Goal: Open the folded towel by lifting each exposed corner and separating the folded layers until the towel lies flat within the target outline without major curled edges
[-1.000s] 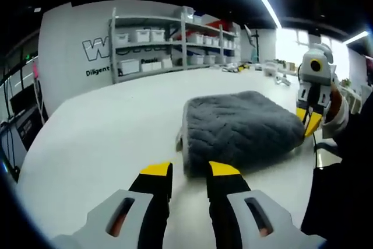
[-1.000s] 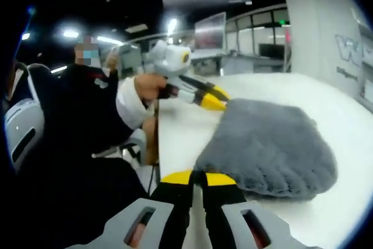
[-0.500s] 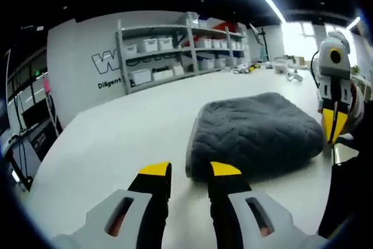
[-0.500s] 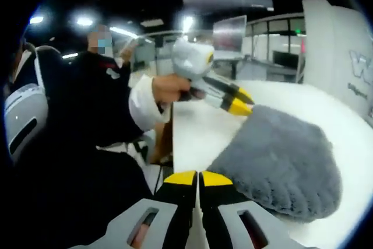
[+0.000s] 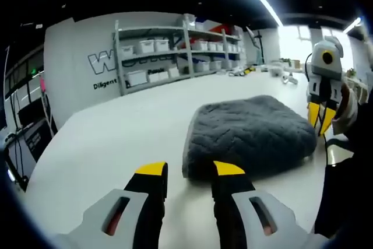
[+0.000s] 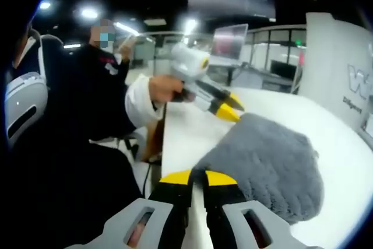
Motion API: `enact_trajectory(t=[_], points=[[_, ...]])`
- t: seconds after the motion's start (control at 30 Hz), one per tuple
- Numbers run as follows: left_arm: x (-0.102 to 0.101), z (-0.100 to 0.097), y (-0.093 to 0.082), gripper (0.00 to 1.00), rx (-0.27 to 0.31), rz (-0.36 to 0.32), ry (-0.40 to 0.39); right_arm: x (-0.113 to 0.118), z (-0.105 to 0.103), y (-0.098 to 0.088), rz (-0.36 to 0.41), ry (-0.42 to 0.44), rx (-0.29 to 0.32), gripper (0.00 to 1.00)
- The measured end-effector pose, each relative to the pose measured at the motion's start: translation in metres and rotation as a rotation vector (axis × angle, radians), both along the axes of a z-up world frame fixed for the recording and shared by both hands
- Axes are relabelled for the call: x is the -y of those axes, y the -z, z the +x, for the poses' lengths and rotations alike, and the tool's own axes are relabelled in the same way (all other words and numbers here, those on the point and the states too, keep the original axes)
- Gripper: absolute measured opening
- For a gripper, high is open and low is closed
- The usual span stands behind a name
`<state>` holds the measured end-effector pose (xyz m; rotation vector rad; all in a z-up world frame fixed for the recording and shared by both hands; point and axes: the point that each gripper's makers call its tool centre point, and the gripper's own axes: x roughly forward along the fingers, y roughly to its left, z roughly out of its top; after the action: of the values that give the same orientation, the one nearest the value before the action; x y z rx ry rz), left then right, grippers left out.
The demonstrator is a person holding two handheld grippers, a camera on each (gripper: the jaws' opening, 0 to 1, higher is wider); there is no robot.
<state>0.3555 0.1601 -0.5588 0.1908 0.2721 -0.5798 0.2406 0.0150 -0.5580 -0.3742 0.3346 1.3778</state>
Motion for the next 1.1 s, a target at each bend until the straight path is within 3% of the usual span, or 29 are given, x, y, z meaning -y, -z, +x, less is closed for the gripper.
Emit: enact_trajectory(t=[0.13, 0.3, 0.47, 0.7, 0.9, 1.1], points=[[-0.003, 0.001, -0.001, 0.43, -0.028, -0.028, -0.013, 0.006, 0.01, -0.01, 0.044, 0.033, 0.015, 0.07], [-0.004, -0.001, 0.002, 0.44, -0.04, -0.011, -0.004, 0.015, 0.02, -0.018, 0.06, 0.072, 0.05, 0.18], [-0.002, -0.006, 0.003, 0.45, -0.061, 0.002, 0.022, 0.028, 0.041, -0.031, 0.122, 0.16, 0.075, 0.18], [-0.004, -0.009, 0.004, 0.45, -0.078, 0.007, 0.027, 0.044, 0.057, -0.033, 0.133, 0.227, 0.088, 0.19], [0.003, -0.011, 0.002, 0.49, -0.121, -0.085, 0.023, 0.056, 0.071, -0.034, 0.153, 0.308, 0.077, 0.26], [0.01, -0.014, 0.004, 0.51, -0.141, -0.094, 0.036, 0.068, 0.081, -0.031, 0.153, 0.362, 0.064, 0.29]])
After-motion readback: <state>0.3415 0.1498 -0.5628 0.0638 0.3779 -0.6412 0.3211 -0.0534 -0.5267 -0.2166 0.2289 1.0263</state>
